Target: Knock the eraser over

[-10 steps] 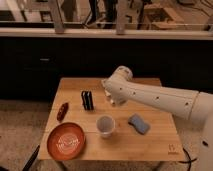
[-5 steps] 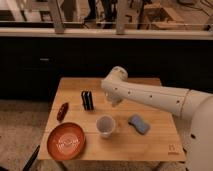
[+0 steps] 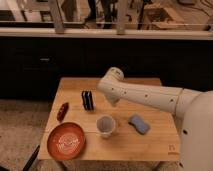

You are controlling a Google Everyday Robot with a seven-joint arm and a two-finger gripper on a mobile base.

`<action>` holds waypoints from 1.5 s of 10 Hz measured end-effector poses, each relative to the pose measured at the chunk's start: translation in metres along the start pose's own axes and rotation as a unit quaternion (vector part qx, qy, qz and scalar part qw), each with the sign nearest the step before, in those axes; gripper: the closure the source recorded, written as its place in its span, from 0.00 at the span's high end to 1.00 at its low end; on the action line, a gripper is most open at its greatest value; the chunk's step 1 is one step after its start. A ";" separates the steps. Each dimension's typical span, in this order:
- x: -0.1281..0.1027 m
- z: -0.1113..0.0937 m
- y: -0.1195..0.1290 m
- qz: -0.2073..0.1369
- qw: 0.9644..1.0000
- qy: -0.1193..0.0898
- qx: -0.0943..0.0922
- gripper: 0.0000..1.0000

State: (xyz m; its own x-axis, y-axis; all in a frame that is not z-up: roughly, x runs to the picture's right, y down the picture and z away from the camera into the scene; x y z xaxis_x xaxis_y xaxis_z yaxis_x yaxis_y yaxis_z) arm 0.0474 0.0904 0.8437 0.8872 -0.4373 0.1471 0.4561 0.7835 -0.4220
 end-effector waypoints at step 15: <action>-0.057 0.008 -0.028 -0.096 0.995 -0.006 0.013 0.02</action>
State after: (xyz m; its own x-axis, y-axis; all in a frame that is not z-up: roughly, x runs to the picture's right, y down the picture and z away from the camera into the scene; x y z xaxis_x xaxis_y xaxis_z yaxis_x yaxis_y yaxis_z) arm -0.0152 0.0971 0.8538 0.7844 -0.5745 0.2338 0.6186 0.6974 -0.3618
